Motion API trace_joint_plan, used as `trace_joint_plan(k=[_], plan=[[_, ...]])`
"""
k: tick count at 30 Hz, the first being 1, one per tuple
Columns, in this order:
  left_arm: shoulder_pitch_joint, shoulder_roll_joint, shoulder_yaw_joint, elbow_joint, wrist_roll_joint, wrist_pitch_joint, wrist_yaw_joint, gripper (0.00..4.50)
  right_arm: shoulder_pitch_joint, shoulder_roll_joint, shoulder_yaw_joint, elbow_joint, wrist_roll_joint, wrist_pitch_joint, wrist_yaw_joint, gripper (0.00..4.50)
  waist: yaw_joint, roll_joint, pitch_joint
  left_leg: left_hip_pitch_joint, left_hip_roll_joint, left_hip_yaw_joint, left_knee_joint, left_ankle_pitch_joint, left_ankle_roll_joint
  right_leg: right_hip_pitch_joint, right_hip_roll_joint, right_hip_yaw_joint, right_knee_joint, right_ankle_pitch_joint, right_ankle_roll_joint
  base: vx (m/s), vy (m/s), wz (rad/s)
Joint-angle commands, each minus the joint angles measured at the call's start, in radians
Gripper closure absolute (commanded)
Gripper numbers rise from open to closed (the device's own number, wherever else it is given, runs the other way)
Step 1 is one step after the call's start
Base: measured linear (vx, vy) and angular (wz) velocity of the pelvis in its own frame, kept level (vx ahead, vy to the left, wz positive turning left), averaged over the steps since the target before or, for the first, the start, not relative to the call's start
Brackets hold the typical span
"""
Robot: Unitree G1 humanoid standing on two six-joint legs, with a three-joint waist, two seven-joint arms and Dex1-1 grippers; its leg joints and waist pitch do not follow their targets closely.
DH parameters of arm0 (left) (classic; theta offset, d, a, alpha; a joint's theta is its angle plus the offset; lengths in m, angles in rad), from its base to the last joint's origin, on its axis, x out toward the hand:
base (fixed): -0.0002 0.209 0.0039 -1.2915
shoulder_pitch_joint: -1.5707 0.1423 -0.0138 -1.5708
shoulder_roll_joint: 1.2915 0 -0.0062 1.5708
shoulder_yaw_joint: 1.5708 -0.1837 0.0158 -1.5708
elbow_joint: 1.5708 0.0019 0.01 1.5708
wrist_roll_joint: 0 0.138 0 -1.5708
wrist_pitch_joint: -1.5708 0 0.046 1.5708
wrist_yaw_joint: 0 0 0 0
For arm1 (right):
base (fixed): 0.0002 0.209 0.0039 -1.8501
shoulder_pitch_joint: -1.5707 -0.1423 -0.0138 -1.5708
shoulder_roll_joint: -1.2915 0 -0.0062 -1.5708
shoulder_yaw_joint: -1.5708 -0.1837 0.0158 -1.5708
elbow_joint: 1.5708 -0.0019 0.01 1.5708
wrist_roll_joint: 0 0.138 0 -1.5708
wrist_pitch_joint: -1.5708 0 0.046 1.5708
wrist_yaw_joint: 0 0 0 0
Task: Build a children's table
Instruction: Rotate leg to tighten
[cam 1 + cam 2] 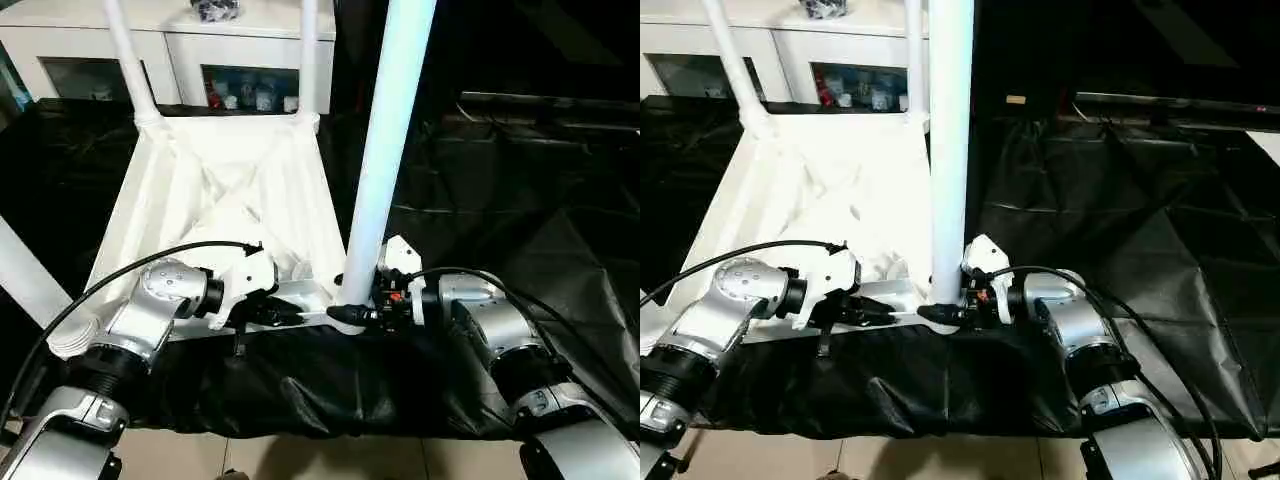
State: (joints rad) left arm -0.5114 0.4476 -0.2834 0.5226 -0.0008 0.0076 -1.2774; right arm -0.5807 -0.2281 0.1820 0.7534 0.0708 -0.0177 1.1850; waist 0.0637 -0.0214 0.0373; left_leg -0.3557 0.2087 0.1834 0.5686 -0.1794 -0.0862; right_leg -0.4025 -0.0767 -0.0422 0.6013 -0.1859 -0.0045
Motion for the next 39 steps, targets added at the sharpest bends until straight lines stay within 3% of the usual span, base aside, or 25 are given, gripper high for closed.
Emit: trace_joint_plan(k=[1,5,7,8,10,11,13,14,16,20,21,22,23,26,29,32,34,35,39], plan=[[0.019,-0.038,-0.039,0.018,0.033,-0.007,0.057,4.5,0.012,0.021,0.007,0.018,-0.025,0.033,-0.083,1.82,0.003,0.0,-0.053,0.007,0.023,0.003,-0.06,-0.199,0.041,0.046,-0.05,0.032,-0.056,-0.136,-0.25,0.0,0.0,0.0],[0.021,-0.132,-0.042,0.011,0.074,0.065,0.229,4.5,0.045,0.094,-0.035,0.017,-0.058,0.042,-0.355,1.85,-0.004,-0.004,-0.042,0.014,0.023,0.0,-0.068,-0.279,0.008,0.036,-0.055,0.037,-0.075,-0.294,-0.204,0.0,0.0,0.0],[0.008,-0.239,-0.05,0.016,0.094,0.115,0.353,4.5,0.083,0.192,-0.071,0.001,-0.053,0.068,-0.544,1.85,-0.01,0.003,-0.039,0.018,0.019,-0.008,-0.074,-0.333,-0.021,0.032,-0.056,0.037,-0.09,-0.442,-0.149,0.0,0.0,0.0],[0.008,-0.239,-0.05,0.016,0.094,0.115,0.353,4.5,0.083,0.192,-0.071,0.001,-0.053,0.068,-0.544,1.85,-0.013,-0.002,-0.039,0.022,0.019,-0.011,-0.074,-0.356,-0.027,0.025,-0.055,0.035,-0.097,-0.478,-0.129,0.0,0.0,0.0],[-0.001,-0.275,-0.055,0.022,0.103,0.128,0.391,4.5,0.086,0.229,-0.072,0.008,-0.064,0.063,-0.618,1.85,-0.017,-0.007,-0.04,0.018,0.015,-0.014,-0.075,-0.377,-0.018,0.026,-0.054,0.033,-0.102,-0.517,-0.106,0.0,0.0,0.0],[-0.005,-0.286,-0.058,0.026,0.106,0.131,0.403,4.5,0.086,0.242,-0.07,0.012,-0.07,0.058,-0.643,1.85,-0.019,0.002,-0.039,0.021,0.013,-0.012,-0.073,-0.393,-0.017,0.018,-0.053,0.033,-0.109,-0.536,-0.096,0.0,0.0,0.0],[-0.018,-0.319,-0.078,0.032,0.115,0.136,0.415,4.5,0.073,0.288,-0.068,0.038,-0.085,0.05,-0.734,1.85,-0.022,0.001,-0.039,0.02,0.011,-0.016,-0.073,-0.406,-0.012,0.015,-0.054,0.031,-0.114,-0.58,-0.08,0.0,0.0,0.0],[-0.025,-0.324,-0.09,0.031,0.127,0.133,0.409,4.5,0.065,0.306,-0.066,0.043,-0.082,0.032,-0.74,1.85,-0.025,0.012,-0.04,0.02,0.011,-0.018,-0.075,-0.422,-0.018,0.014,-0.054,0.03,-0.119,-0.583,-0.073,0.0,0.0,0.0],[-0.027,-0.321,-0.094,0.028,0.135,0.131,0.4,4.5,0.063,0.306,-0.062,0.038,-0.085,0.019,-0.733,1.29,-0.026,0.012,-0.043,0.016,0.011,-0.022,-0.078,-0.42,-0.017,0.02,-0.054,0.026,-0.115,-0.561,-0.073,0.0,0.0,0.0],[-0.01,-0.258,-0.096,-0.008,0.136,0.078,0.309,4.5,0.076,0.246,-0.08,-0.017,-0.043,0.021,-0.611,0.86,-0.026,0.013,-0.047,0.008,0.015,-0.02,-0.079,-0.398,0.003,0.024,-0.052,0.032,-0.105,-0.46,-0.103,0.0,0.0,0.0],[-0.003,-0.232,-0.095,-0.018,0.13,0.061,0.279,4.5,0.079,0.211,-0.061,-0.023,-0.057,0.004,-0.57,0.86,-0.024,0.012,-0.051,0.003,0.017,-0.017,-0.078,-0.358,0.011,0.03,-0.049,0.033,-0.095,-0.363,-0.129,0.0,0.0,0.0],[-0.002,-0.229,-0.095,-0.019,0.129,0.059,0.276,4.5,0.079,0.207,-0.059,-0.024,-0.059,0.002,-0.566,0.77,-0.024,0.012,-0.051,0.003,0.017,-0.017,-0.078,-0.358,0.011,0.03,-0.049,0.033,-0.095,-0.363,-0.129,0.0,0.0,0.0],[0.008,-0.205,-0.091,-0.032,0.113,0.048,0.237,4.5,0.081,0.173,-0.047,-0.025,-0.062,-0.004,-0.514,0.77,-0.023,0.013,-0.054,0.003,0.017,-0.013,-0.075,-0.325,0.015,0.032,-0.048,0.034,-0.087,-0.285,-0.156,0.0,0.0,0.0],[0.029,-0.159,-0.076,-0.062,0.076,0.035,0.16,4.5,0.082,0.102,-0.022,-0.03,-0.06,-0.016,-0.391,0.77,-0.019,0.011,-0.064,-0.006,0.015,-0.006,-0.06,-0.188,0.06,0.05,-0.046,0.033,-0.057,-0.041,-0.229,0.079,-0.011,0.03],[0.047,-0.111,-0.066,-0.085,0.055,0.025,0.085,4.5,0.087,0.034,0.006,-0.054,-0.042,-0.013,-0.221,0.77,-0.017,0.011,-0.065,-0.004,0.015,-0.003,-0.053,-0.133,0.099,0.055,-0.045,0.031,-0.047,0.061,-0.262,0.04,-0.006,0.0],[0.055,-0.079,-0.066,-0.087,0.043,0.013,0.033,4.5,0.092,-0.004,0.019,-0.081,-0.015,0.008,-0.084,0.77,-0.005,0.012,-0.062,0.0,0.021,0.002,-0.053,-0.136,0.113,0.054,-0.043,0.026,-0.048,0.05,-0.276,0.0,0.0,0.0],[0.053,-0.059,-0.066,-0.079,0.036,0.006,0.006,4.5,0.089,-0.025,0.04,-0.095,0.001,0.027,-0.002,0.77,0.0,0.013,-0.058,0.004,0.024,0.002,-0.058,-0.191,0.094,0.051,-0.045,0.026,-0.055,-0.041,-0.268,0.0,0.0,0.0],[0.051,-0.048,-0.066,-0.076,0.028,0.007,-0.007,4.5,0.087,-0.035,0.052,-0.097,0.007,0.026,0.036,1.03,0.001,0.012,-0.056,0.004,0.026,0.002,-0.059,-0.205,0.089,0.05,-0.047,0.027,-0.057,-0.067,-0.262,0.0,0.0,0.0],[0.027,-0.025,-0.059,-0.041,0.019,-0.006,-0.035,4.5,0.073,-0.05,0.08,-0.091,0.018,0.038,0.138,1.28,0.005,0.011,-0.052,0.011,0.027,0.001,-0.066,-0.267,0.044,0.043,-0.049,0.031,-0.068,-0.198,-0.233,0.0,0.0,0.0]])
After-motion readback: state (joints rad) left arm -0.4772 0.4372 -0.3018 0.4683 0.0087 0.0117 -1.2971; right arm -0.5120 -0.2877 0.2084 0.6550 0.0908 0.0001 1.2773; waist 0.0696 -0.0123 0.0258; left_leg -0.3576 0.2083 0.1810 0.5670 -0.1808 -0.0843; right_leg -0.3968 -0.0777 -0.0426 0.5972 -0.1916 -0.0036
